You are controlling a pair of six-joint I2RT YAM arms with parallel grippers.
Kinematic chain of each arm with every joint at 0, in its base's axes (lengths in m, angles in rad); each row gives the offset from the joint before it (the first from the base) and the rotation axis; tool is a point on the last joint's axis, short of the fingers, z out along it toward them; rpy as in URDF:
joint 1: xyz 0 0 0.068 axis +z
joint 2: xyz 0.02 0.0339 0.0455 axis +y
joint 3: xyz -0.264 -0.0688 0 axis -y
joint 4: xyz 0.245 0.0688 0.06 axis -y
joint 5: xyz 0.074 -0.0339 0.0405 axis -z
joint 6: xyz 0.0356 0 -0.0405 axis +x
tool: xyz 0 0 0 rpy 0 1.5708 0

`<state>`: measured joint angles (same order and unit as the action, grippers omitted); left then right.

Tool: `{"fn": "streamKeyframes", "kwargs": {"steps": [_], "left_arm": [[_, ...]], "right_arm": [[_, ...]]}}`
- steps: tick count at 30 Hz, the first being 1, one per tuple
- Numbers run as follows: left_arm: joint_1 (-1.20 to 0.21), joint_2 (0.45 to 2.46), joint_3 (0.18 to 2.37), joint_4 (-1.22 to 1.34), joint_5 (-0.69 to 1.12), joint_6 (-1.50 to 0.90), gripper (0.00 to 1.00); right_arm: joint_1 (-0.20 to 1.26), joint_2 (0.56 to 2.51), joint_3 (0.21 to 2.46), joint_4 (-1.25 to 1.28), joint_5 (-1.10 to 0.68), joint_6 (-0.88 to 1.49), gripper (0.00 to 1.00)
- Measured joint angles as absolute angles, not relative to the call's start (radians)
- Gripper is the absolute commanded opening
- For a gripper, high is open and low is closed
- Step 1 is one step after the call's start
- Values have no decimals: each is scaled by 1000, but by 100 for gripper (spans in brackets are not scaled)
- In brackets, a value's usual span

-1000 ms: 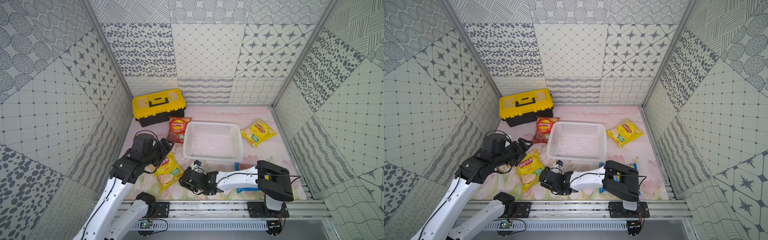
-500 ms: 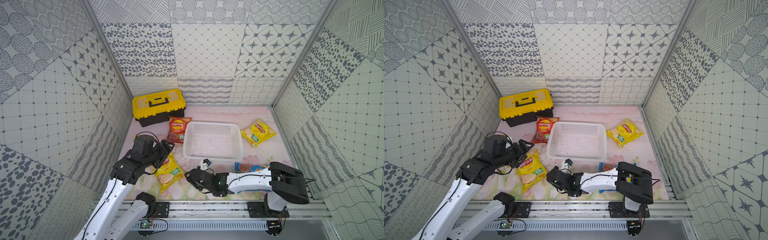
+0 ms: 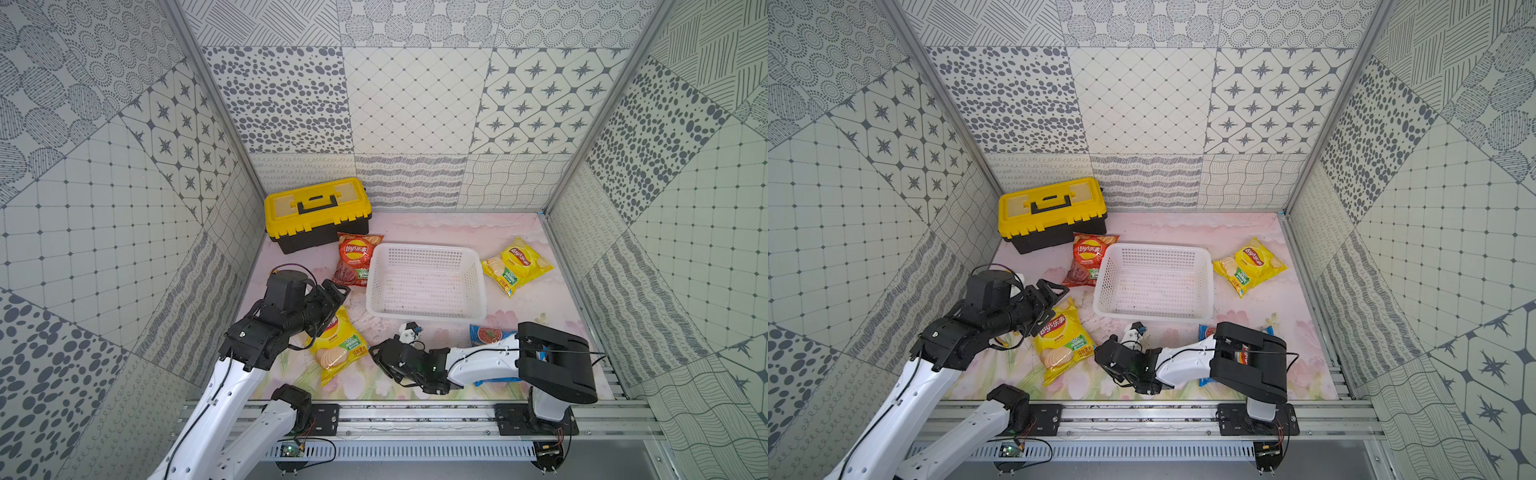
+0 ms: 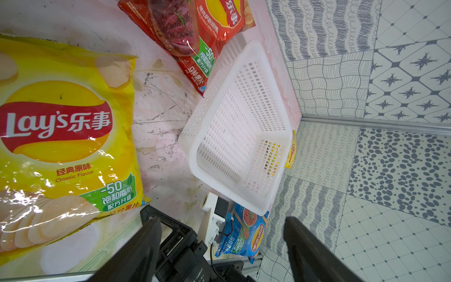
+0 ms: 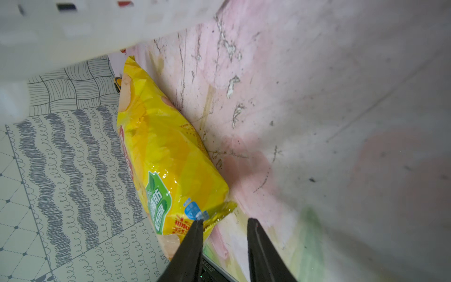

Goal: Put the potato chips into the basket
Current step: Pick up the potato chip from the center of the board.

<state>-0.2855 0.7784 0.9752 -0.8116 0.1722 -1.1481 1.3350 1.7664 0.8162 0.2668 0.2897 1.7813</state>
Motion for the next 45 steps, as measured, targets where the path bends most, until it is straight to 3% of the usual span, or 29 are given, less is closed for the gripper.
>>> {"fn": "streamKeyframes", "kwargs": {"steps": [22,28,36,45], "left_arm": [[-286,791,971,-812,179,-1148,85],[-285,793,971,-812,179,-1148,85],[-285,799,973,-828,178,-1143,85],[-285,796,972,-853,176,-1135,86]], "right_arm": [[1334,1838,761,443,327,1822,25],[1334,1839,748,520,350,1773,31],[1334,1839,748,580,353,1710,47],[1328,1840,731,583,380,1713,51]]}}
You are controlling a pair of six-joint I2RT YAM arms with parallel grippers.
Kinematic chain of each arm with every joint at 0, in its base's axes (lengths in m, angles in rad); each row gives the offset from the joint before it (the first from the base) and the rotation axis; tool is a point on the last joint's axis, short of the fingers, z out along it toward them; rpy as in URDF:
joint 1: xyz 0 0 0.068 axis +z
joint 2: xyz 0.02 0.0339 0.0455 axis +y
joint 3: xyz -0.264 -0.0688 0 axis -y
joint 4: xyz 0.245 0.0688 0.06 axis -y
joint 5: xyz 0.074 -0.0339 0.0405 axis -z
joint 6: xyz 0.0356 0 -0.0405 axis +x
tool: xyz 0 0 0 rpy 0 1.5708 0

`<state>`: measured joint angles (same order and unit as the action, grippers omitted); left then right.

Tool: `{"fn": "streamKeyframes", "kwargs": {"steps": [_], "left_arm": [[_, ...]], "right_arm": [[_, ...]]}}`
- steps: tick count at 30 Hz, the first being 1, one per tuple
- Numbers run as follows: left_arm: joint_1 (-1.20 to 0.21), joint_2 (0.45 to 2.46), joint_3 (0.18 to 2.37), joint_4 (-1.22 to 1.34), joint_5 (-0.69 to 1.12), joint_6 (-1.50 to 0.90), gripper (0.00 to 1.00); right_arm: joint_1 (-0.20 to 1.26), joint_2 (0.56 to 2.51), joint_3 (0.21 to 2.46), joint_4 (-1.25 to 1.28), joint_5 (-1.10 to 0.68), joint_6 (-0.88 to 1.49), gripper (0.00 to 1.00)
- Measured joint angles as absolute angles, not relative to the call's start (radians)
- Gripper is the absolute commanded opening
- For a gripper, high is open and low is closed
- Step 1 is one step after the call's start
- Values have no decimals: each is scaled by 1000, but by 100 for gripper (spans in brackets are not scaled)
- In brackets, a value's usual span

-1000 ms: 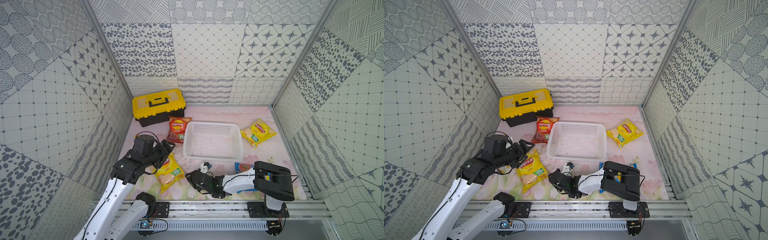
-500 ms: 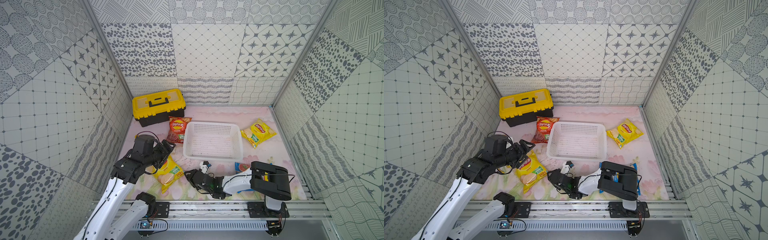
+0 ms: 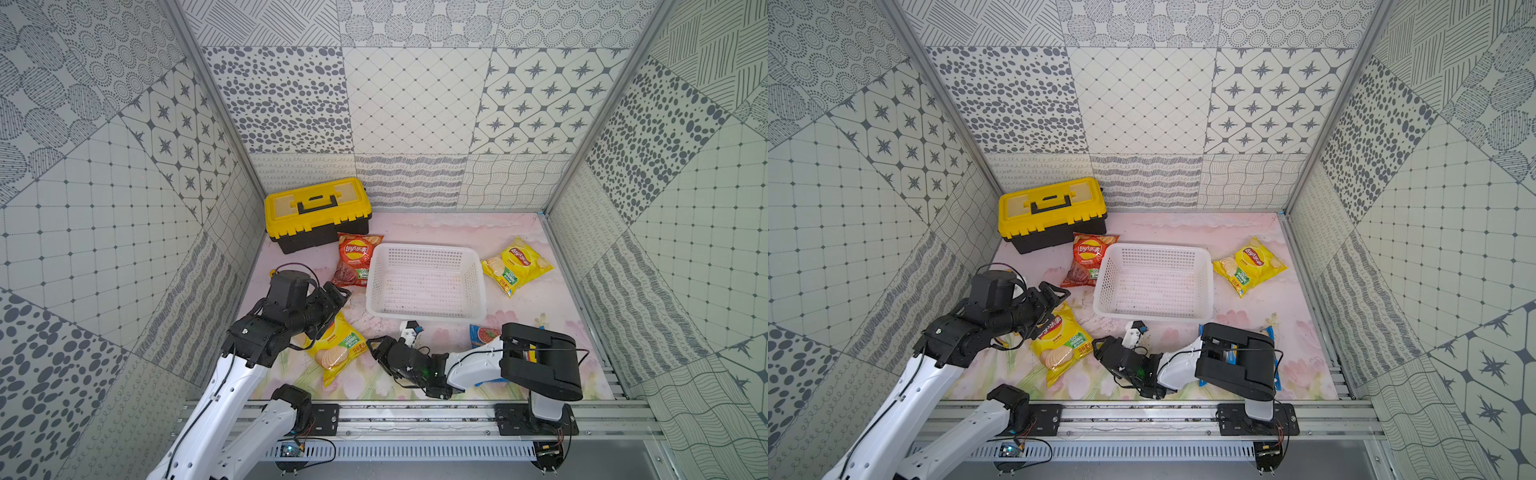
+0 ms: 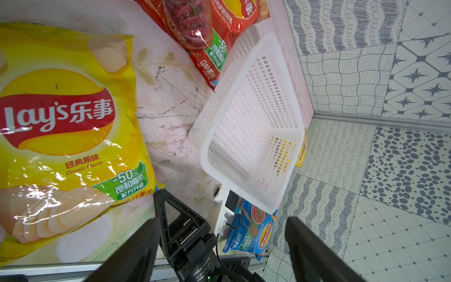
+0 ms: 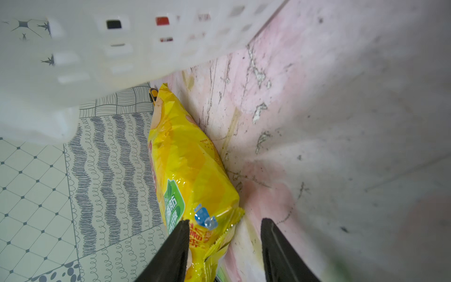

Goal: Put the potato chips into the basket
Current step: Pick up the potato chip from the center of the board.

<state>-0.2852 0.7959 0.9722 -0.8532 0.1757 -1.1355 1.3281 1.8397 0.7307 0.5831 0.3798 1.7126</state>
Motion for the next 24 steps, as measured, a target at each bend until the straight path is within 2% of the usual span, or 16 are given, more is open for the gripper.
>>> {"fn": "streamKeyframes", "kwargs": {"steps": [12,24], "left_arm": [[-285,797,971,-858,176,-1131,86],[-285,797,971,-866,176,-1129,86]], "right_arm": [[1306,1903,746,633,383,1724,43],[1289,1937,761,689,366,1746,20]]}}
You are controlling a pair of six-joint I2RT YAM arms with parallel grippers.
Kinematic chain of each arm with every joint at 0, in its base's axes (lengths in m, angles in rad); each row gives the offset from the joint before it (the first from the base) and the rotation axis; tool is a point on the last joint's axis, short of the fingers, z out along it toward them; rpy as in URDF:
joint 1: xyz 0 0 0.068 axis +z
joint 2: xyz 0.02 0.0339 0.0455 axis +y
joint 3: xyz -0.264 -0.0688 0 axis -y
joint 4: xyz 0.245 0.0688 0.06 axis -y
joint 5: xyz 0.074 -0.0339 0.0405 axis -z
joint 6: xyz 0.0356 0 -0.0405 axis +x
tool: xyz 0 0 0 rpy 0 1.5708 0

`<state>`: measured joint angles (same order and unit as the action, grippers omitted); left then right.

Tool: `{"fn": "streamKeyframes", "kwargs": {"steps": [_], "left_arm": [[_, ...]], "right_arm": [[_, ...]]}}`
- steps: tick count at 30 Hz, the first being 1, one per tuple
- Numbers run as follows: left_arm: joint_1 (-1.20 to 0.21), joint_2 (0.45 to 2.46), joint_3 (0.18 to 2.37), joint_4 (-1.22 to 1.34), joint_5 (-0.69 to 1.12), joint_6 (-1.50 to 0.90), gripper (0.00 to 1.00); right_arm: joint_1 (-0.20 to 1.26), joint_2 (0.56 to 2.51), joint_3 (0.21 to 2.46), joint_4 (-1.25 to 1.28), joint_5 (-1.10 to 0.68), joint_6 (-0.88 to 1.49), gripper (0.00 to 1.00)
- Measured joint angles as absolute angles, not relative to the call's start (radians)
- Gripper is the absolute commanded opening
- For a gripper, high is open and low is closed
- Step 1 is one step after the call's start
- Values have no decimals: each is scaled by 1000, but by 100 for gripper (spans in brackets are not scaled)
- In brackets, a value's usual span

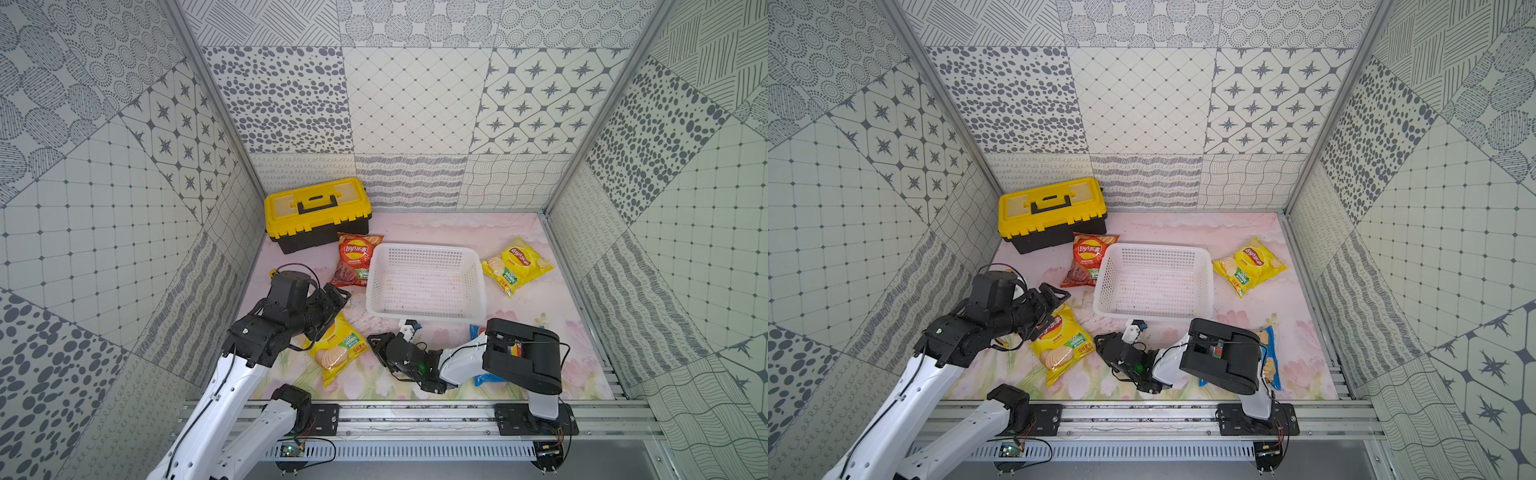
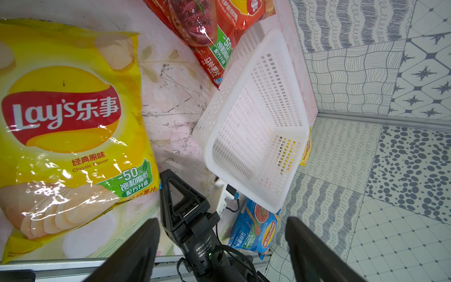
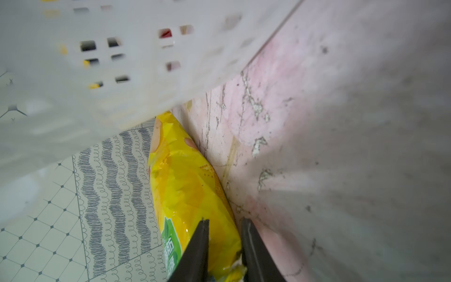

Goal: Put the potato chips into the basket
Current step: Pick up the potato chip from the center of the board.

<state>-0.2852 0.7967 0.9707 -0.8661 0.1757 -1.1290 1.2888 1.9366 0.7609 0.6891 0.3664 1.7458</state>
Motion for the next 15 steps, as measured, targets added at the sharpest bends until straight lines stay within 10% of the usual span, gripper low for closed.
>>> {"fn": "streamKeyframes", "kwargs": {"steps": [15], "left_arm": [[-285,797,954,-872,175,-1125,86]], "right_arm": [[1290,1894,782,631,258,1728,0]]}}
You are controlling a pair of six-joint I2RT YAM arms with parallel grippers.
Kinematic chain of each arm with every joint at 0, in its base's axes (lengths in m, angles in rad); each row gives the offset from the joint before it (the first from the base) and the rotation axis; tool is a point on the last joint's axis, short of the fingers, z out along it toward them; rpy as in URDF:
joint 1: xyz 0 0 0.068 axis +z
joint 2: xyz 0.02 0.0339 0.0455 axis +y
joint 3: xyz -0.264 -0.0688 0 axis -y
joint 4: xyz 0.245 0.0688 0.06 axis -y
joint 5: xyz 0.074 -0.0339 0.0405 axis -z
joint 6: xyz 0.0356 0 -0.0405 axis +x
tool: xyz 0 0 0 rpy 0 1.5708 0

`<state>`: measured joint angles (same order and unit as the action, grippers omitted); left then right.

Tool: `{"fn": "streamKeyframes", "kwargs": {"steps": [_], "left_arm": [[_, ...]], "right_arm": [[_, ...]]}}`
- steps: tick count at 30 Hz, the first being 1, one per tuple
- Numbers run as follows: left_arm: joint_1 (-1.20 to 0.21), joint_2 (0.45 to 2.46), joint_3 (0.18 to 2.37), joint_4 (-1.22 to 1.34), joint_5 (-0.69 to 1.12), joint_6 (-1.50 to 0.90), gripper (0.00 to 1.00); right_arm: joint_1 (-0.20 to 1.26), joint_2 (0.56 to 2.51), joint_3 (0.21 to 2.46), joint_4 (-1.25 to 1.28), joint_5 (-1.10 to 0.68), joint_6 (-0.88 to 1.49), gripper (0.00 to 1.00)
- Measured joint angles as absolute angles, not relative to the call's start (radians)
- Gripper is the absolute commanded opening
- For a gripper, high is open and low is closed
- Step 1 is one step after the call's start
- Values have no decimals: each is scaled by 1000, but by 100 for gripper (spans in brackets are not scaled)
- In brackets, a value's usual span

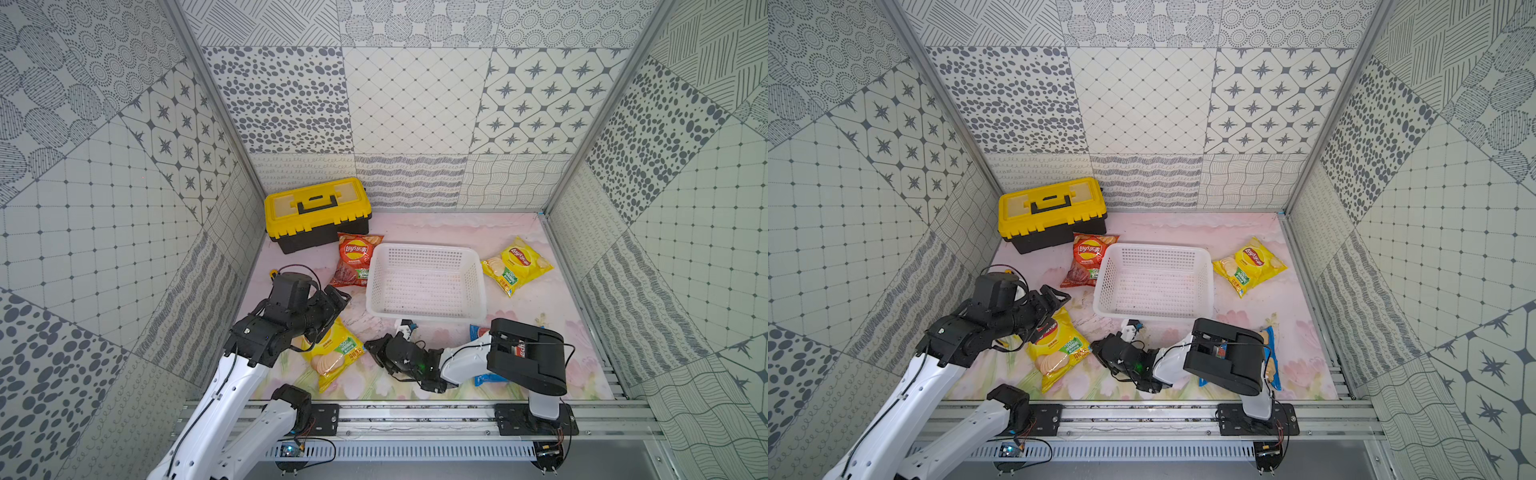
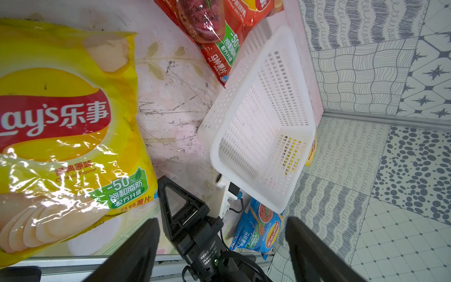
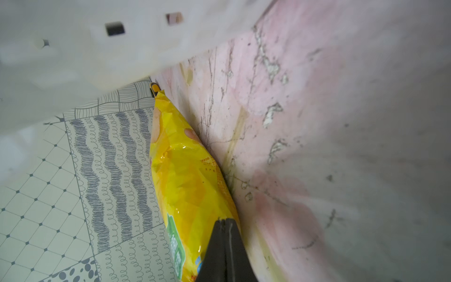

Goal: Put the potato chips into the basket
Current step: Pick up the potato chip from the center of the board.

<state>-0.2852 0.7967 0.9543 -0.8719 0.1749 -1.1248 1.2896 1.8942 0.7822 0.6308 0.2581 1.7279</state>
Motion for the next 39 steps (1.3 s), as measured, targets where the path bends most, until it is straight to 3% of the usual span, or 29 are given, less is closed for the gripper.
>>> {"fn": "streamKeyframes", "kwargs": {"steps": [16,28,39], "left_arm": [[-285,815,1120,-935,116,-1012,86],[-285,849,1208,-962,96,-955,86],[-285,890,1211,-953,98,-940,86]], "right_arm": [[1215,1665,1100,197,-16,1570,0],[1133,1540,1189,-99,-63,1532,0],[1021,1417,1345,-214,-91,1514,0]]}}
